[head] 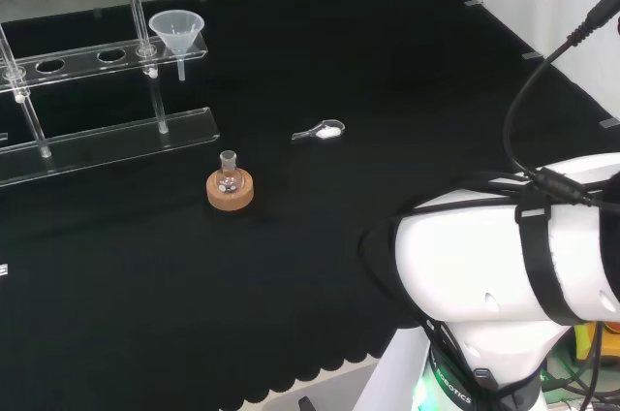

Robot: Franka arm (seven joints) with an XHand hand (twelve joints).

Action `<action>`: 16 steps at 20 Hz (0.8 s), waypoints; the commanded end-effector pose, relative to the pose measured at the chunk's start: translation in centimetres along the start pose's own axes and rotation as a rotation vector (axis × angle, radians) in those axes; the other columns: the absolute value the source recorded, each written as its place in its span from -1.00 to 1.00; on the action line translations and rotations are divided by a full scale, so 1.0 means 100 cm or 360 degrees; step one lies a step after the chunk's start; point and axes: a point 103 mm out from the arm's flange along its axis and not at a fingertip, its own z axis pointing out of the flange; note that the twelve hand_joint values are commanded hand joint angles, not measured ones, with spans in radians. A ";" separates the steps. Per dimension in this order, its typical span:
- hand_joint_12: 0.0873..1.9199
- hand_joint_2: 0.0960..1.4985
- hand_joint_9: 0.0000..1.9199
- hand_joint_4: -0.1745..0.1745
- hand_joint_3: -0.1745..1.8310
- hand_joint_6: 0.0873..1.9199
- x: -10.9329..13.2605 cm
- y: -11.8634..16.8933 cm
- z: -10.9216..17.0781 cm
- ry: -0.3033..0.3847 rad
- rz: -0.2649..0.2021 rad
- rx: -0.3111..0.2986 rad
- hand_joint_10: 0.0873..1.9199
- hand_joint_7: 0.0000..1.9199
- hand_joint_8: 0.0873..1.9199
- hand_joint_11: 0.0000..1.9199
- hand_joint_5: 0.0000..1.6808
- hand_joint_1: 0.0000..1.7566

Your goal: Pick up the funnel from the transparent funnel stand.

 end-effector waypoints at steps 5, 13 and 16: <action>0.62 -0.12 -0.86 0.53 -0.80 -1.00 0.003 0.013 0.002 -0.0024 0.0041 -0.0007 -0.29 -0.89 -0.58 -0.96 -1.00 -0.80; 0.62 -0.12 -0.86 0.48 -0.80 -1.00 0.004 0.028 0.009 -0.0043 0.0032 -0.0009 -0.29 -0.89 -0.58 -0.96 -0.99 -0.80; 0.62 -0.13 -0.86 0.45 -0.80 -1.00 0.008 0.039 0.013 -0.0037 0.0003 -0.0015 -0.29 -0.89 -0.58 -0.98 -0.98 -0.80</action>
